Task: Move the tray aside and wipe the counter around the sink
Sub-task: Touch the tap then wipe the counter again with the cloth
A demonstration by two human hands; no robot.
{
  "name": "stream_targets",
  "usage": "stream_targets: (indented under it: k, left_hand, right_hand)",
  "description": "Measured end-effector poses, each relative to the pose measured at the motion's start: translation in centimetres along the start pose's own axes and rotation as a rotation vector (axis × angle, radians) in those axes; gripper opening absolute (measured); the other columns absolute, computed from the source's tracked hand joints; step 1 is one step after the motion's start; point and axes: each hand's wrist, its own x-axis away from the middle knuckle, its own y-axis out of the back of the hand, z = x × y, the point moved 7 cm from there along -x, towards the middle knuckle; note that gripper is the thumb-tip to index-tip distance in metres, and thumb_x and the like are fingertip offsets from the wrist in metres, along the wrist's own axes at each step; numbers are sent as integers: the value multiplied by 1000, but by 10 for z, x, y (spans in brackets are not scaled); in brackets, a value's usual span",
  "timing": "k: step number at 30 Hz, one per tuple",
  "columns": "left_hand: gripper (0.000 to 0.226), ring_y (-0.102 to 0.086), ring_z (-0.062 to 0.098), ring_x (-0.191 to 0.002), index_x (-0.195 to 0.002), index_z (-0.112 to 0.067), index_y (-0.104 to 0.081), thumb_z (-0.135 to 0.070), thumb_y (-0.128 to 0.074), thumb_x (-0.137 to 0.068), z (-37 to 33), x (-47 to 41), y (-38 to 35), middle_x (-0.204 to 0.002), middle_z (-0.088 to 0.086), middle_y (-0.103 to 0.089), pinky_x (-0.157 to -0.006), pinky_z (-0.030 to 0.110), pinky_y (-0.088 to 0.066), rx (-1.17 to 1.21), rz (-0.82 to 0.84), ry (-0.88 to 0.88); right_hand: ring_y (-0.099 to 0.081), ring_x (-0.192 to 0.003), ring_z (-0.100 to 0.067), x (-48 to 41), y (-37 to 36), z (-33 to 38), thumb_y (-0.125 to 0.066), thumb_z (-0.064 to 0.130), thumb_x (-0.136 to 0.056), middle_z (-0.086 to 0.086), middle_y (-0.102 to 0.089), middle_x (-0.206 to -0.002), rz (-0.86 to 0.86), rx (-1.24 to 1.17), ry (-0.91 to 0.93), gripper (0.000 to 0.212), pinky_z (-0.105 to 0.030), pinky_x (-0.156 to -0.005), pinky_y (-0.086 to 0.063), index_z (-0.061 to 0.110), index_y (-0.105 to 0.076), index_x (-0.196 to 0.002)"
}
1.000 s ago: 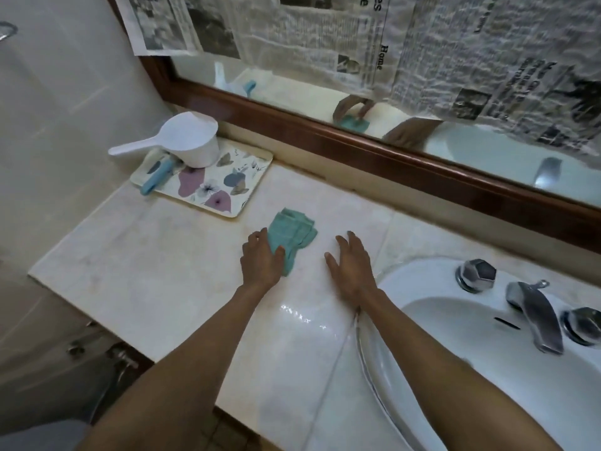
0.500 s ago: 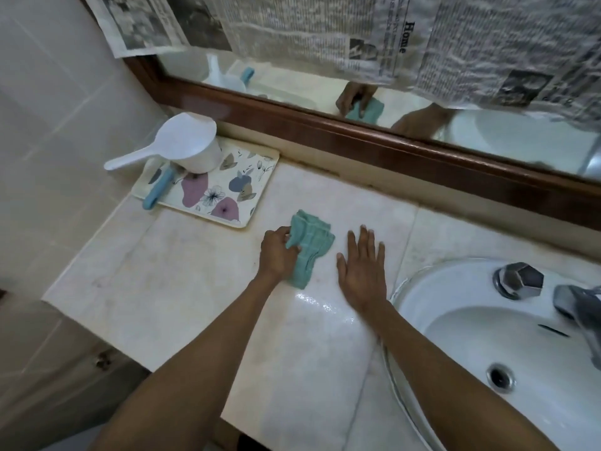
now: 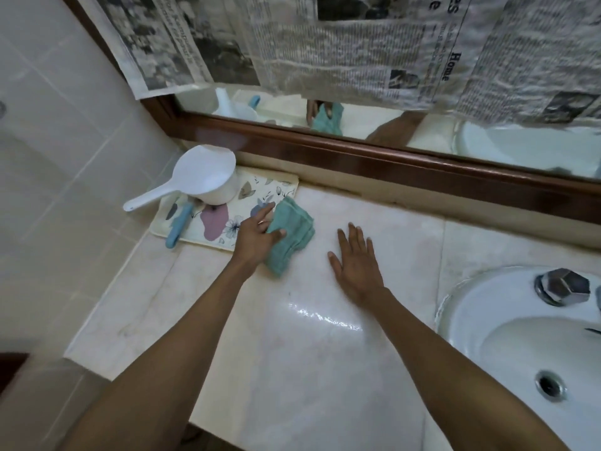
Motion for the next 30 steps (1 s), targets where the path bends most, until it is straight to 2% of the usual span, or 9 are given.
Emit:
stream_targets:
  k: [4,8,11,14,18,21,24,27,30]
  left_hand:
    - [68,-71,14,-103,-145,-22,-53,2,-73,-84,-9,-34,24,-123,6,-71,-94,37,-58,26,52,-30]
    - [66,-70,19,-109,-146,-22,-51,1,-71,-87,-4,-62,44,-125,4,-70,-87,35,-60,199,78,37]
    - [66,-68,23,-112,-147,-19,-50,2,-70,-88,20,-75,48,-128,6,-68,-92,44,-58,250,54,133]
    - [60,-66,19,-110,-142,-15,-54,6,-67,-87,38,-84,48,-128,7,-68,-96,37,-55,45,75,106]
    - [57,-65,18,-103,-139,-16,-57,2,-67,-86,29,-88,47,-117,7,-70,-83,17,-46,-227,43,-32]
    - [62,-61,30,-114,-143,-21,-49,-12,-68,-85,25,-87,49,-127,10,-65,-89,32,-50,-557,-8,-131]
    - [69,-37,36,-138,-154,-22,-31,-30,-59,-91,19,-76,39,-157,14,-34,-102,49,-42,-1062,-11,-397]
    - [61,-11,33,-154,-158,-20,-25,-39,-32,-100,23,-69,21,-168,9,-12,-119,52,-20,-1090,173,-570]
    - [59,-2,27,-156,-160,-23,-18,-41,-24,-104,54,-71,12,-169,2,-4,-122,53,-14,-1185,371,-547]
  right_hand:
    - [8,-153,-24,-27,-10,41,-24,46,-103,-10,5,-165,3,-23,-49,64,-45,-124,1,14,-9,-157]
    - [8,-153,-24,-51,-26,67,-18,49,-103,-10,7,-165,1,35,-124,65,-53,-121,5,15,-6,-157]
    - [8,-153,-24,-54,-36,72,-11,53,-101,-7,7,-166,-66,89,-171,67,-57,-120,5,18,-4,-157]
    - [8,-153,-21,-54,-39,70,-11,56,-101,-5,6,-166,-95,107,-186,68,-56,-121,4,20,-5,-157]
    - [6,-153,-18,-53,-38,69,-15,56,-101,-2,3,-166,-125,105,-198,66,-54,-122,1,22,-8,-157]
    - [7,-153,-16,-52,-38,68,-17,56,-101,0,3,-166,-132,84,-205,65,-52,-122,3,24,-8,-157]
    - [7,-153,-15,-52,-38,68,-16,57,-101,1,3,-166,-138,86,-214,65,-51,-122,2,25,-8,-157]
    - [5,-153,-15,-51,-36,68,-17,58,-100,2,2,-166,-157,90,-215,65,-51,-123,2,26,-9,-157]
    - [6,-153,-15,-52,-37,68,-16,58,-100,3,3,-166,-148,92,-212,66,-51,-123,3,26,-7,-157]
